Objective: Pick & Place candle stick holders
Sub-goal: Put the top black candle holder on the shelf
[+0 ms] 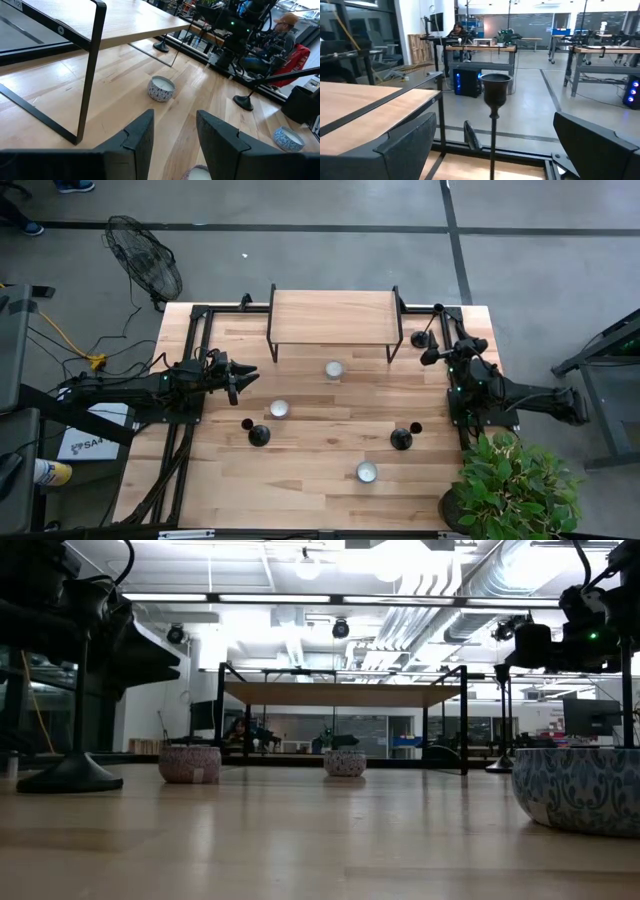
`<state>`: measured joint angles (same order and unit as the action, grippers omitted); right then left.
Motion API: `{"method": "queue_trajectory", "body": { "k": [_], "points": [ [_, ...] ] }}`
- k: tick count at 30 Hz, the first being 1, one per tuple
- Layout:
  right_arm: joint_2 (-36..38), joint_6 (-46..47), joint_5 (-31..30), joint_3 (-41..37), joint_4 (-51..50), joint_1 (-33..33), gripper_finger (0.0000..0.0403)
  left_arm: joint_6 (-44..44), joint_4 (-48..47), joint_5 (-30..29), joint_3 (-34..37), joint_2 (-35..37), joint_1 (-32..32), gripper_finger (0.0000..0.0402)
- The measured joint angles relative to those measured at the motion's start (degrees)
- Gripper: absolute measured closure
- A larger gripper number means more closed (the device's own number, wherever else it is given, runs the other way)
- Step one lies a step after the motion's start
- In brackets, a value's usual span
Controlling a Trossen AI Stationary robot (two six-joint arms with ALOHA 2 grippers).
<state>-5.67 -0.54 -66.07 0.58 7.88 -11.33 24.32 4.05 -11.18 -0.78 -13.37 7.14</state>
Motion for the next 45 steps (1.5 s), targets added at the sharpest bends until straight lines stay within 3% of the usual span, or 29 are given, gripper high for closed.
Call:
{"method": "queue_trajectory", "body": {
  "k": [15,37,41,45],
  "points": [
    [-0.1,0.0,3.9,1.8,0.2,-1.6,0.0004,0.0,0.0,0.0,0.0,0.0,0.0,0.0257],
    [-9.7,2.1,8.3,2.4,1.1,-1.7,0.0004,0.0,0.0,0.0,0.0,0.0,0.0,0.0257],
    [-11.5,2.2,8.7,2.4,3.7,-4.2,0.0004,0.0,0.0,0.0,0.0,0.0,0.0,0.0257],
    [-14.5,2.2,12.9,2.4,6.0,-8.3,0.0004,0.0,0.0,0.0,0.0,0.0,0.0,0.0257]
  ]
}}
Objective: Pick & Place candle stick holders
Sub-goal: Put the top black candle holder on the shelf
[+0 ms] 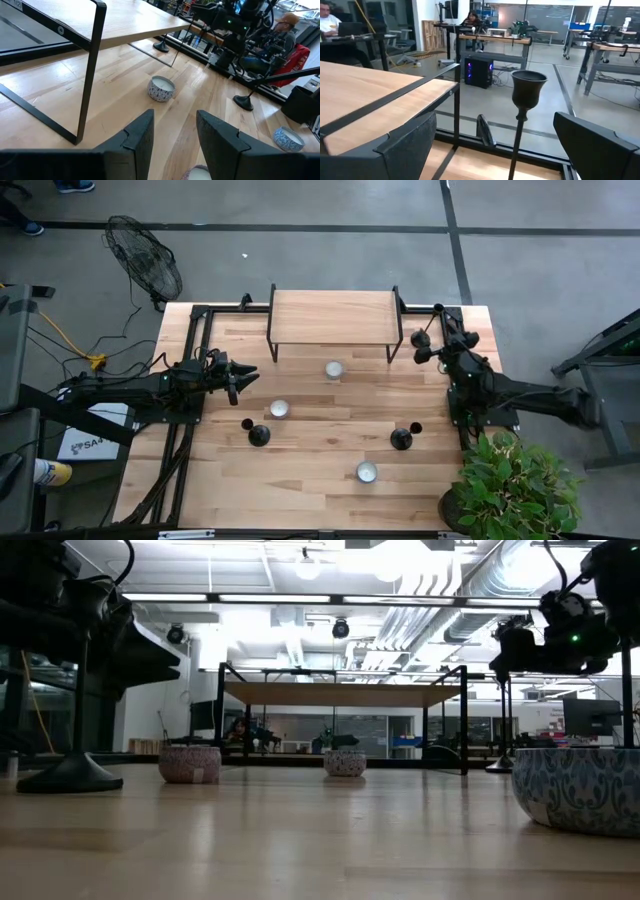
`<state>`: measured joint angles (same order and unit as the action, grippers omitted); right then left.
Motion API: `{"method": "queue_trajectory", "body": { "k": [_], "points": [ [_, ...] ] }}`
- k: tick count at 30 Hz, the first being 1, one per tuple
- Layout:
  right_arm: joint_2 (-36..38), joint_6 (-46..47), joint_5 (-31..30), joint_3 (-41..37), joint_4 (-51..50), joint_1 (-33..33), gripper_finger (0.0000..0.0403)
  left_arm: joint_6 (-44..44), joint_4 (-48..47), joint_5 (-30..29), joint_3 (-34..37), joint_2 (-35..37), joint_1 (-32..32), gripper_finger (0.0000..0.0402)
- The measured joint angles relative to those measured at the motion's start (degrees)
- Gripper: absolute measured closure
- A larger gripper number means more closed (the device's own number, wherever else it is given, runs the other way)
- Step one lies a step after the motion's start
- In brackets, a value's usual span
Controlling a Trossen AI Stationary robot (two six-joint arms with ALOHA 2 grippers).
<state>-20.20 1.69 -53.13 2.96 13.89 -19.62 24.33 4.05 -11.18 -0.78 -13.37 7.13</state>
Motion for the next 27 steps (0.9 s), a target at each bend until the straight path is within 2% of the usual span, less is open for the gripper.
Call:
{"method": "queue_trajectory", "body": {
  "k": [6,10,14,22,27],
  "points": [
    [-4.5,3.3,1.4,0.0,3.7,-6.5,0.0004,0.0,0.0,0.0,0.0,0.0,0.0,0.0257],
    [-6.4,3.8,5.8,0.0,6.1,-10.1,0.0004,0.0,0.0,0.0,0.0,0.0,0.0,0.0257],
    [-8.0,5.8,8.8,0.0,5.3,-11.9,0.0004,0.0,0.0,0.0,0.0,0.0,0.0,0.0257],
    [-8.7,3.3,9.8,0.0,9.9,-14.8,0.0004,0.0,0.0,0.0,0.0,0.0,0.0,0.0257],
    [-8.7,2.8,14.9,0.0,12.1,-18.4,0.0006,0.0,0.0,0.0,0.0,0.0,0.0,0.0257]
  ]
}}
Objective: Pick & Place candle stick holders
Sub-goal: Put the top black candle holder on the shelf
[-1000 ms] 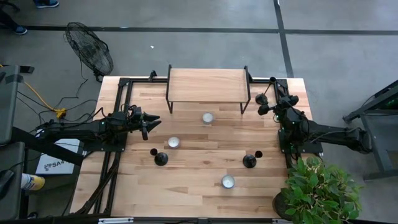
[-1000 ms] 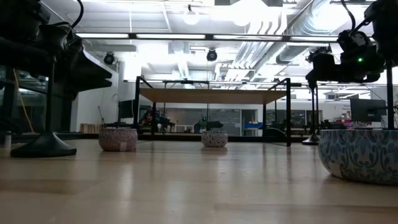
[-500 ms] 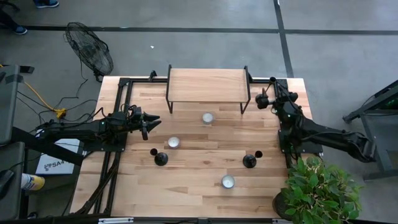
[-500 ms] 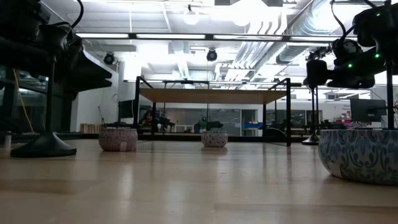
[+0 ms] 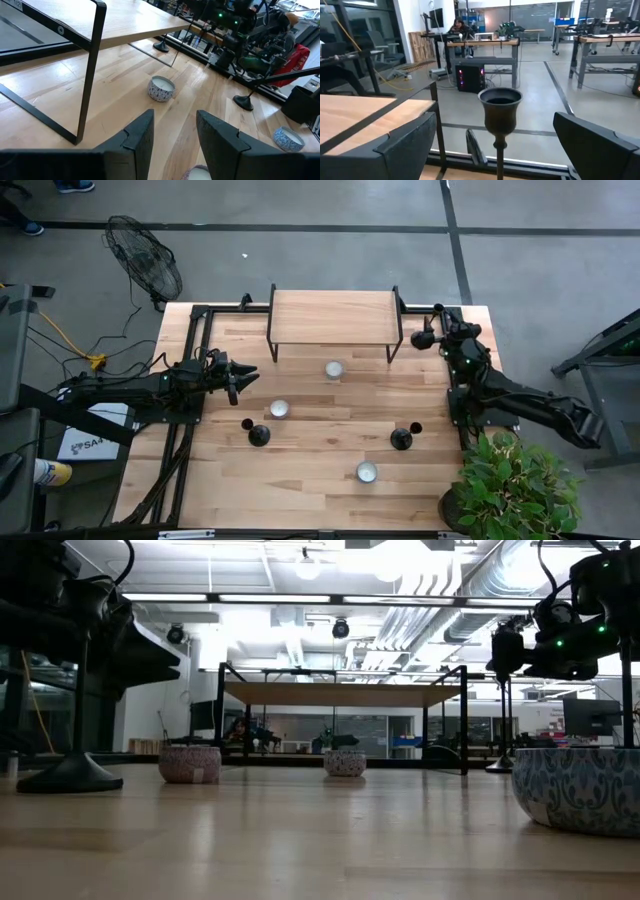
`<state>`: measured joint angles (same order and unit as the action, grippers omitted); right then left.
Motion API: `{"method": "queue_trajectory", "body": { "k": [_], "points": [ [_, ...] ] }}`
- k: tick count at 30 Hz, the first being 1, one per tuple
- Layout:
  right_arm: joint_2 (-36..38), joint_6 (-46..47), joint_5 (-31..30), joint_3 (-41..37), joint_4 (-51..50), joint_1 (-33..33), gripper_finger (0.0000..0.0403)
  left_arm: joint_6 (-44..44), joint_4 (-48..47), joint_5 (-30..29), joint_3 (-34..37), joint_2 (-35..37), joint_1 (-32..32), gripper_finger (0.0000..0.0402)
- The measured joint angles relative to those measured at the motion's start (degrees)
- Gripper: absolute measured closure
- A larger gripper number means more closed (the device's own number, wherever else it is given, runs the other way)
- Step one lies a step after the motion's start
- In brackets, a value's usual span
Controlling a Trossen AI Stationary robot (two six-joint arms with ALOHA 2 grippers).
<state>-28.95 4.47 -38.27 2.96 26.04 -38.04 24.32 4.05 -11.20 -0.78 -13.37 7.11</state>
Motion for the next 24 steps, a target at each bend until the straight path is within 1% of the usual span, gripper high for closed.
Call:
{"method": "queue_trajectory", "body": {
  "k": [6,12,18,24],
  "points": [
    [-1.8,0.6,5.1,0.0,1.8,-4.2,0.0033,0.0,0.0,0.0,0.0,0.0,0.0,0.0257],
    [-7.0,0.6,8.7,0.0,8.1,-6.8,0.0050,0.0,0.0,0.0,0.0,0.0,0.0,0.0257],
    [-12.1,0.6,9.5,0.0,13.2,-7.9,0.0052,0.0,0.0,0.0,0.0,0.0,0.0,0.0257],
    [-13.7,0.5,10.4,0.0,17.5,-8.1,0.0064,0.0,0.0,0.0,0.0,0.0,0.0,0.0257]
  ]
}}
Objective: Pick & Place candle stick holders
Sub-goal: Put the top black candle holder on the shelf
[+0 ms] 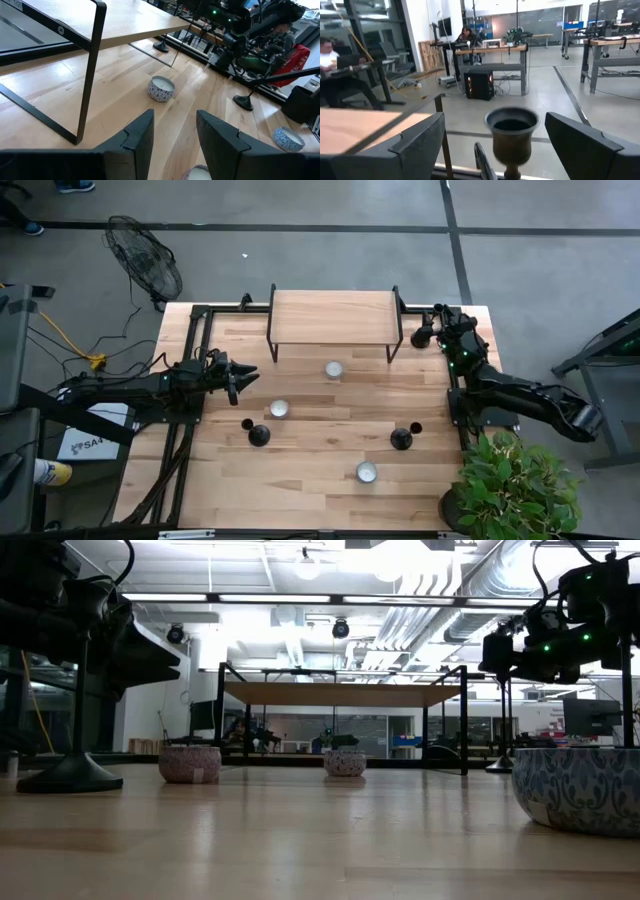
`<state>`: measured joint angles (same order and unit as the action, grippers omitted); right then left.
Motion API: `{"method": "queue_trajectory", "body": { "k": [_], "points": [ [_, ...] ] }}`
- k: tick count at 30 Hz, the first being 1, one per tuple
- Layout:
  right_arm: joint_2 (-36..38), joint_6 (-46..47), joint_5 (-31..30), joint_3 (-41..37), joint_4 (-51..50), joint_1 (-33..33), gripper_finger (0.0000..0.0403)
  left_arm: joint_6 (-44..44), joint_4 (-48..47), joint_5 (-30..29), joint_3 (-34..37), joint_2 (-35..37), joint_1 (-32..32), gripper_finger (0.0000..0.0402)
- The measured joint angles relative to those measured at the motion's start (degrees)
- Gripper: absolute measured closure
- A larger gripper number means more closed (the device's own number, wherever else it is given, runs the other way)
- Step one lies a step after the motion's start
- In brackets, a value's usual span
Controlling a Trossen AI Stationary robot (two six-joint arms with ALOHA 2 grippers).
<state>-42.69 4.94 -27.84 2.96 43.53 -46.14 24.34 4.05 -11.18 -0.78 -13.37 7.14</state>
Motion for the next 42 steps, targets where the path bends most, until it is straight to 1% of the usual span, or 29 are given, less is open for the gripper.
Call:
{"method": "queue_trajectory", "body": {
  "k": [26,42],
  "points": [
    [0.0,0.0,-0.1,0.0,0.1,0.0,0.0169,0.0,0.0,0.0,0.0,0.0,0.0,0.0257],
    [0.0,-0.2,0.0,0.0,0.1,0.0,0.0241,0.0,0.0,0.0,0.0,0.0,0.0,0.0257]
  ]
}}
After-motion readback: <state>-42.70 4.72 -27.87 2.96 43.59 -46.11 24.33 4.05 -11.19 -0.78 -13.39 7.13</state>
